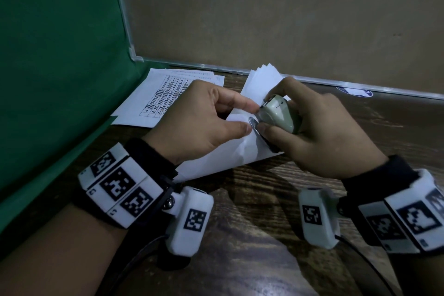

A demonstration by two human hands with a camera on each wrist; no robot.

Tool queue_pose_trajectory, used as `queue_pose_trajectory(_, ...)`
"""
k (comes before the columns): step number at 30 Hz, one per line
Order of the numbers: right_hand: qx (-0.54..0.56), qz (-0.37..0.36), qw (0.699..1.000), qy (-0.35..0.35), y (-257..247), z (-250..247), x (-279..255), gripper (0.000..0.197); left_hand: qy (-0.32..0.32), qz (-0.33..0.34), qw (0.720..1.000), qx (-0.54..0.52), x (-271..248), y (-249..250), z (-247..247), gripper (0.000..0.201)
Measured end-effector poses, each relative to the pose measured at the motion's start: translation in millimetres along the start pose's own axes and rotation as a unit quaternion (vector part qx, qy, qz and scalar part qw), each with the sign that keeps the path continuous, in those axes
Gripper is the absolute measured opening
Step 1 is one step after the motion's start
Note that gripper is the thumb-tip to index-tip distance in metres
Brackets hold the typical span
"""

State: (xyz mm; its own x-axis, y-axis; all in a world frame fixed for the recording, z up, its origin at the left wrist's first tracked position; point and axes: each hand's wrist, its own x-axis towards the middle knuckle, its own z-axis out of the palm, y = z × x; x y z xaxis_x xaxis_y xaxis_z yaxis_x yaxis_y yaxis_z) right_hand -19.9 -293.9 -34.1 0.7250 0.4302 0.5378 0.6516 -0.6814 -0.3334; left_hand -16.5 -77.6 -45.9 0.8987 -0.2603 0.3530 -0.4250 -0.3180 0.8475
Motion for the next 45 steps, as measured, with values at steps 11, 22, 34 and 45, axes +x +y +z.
queue_pose_trajectory(11,0.107,0.041,0.993,-0.006,2,0,-1,0.025,-0.018,0.013,1.0,-0.001,3,-3,-5,0.026)
queue_pose_trajectory(22,0.277,0.061,0.958,-0.038,8,2,-2,0.03,-0.072,0.028,0.995,-0.07,4,-5,-10,0.029)
queue_pose_trajectory(34,0.264,0.04,0.964,0.013,2,-4,-3,0.035,-0.024,0.004,0.993,-0.113,2,-4,-15,0.031)
queue_pose_trajectory(45,0.004,-0.026,0.999,0.038,0,-2,-1,0.028,0.008,0.0,0.999,-0.051,1,0,-6,0.031)
